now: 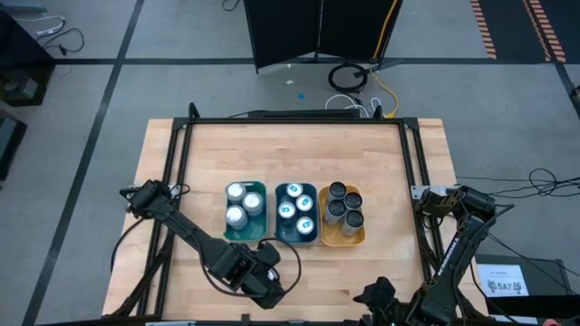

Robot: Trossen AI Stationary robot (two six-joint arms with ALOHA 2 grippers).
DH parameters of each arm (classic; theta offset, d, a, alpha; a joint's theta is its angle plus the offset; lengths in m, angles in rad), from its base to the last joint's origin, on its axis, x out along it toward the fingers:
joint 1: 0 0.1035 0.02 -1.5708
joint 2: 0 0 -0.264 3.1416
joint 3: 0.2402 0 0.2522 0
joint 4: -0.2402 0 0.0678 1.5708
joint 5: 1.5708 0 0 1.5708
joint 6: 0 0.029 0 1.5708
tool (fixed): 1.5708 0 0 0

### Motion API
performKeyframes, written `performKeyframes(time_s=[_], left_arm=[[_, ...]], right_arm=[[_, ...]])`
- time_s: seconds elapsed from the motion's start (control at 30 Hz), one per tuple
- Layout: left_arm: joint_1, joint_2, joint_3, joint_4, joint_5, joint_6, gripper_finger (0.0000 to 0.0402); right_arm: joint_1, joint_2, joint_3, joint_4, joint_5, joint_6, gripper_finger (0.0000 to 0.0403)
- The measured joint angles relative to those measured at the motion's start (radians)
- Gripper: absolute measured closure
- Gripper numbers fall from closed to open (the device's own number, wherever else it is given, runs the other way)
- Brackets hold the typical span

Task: Sort soda cans
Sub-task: Put the blue-white soda can into the green bin

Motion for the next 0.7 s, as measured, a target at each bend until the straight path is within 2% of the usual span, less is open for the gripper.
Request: performKeyframes(time_s=[0.43,0.57,0.7], left_arm=[[0.037,0.002,0.0,0.001,-0.076,-0.002,0.0094],[0.053,0.002,0.0,-0.026,-0.017,0.006,0.0068],[0.053,0.002,0.0,-0.044,-0.054,0.02,0.0029]], right_arm=[[0.0,0.0,0.0,0.018,0.0,-0.002,0.008],[0.0,0.0,0.0,0.031,0.0,-0.001,0.008],[0.0,0.0,0.0,0.041,0.0,-0.002,0.008]])
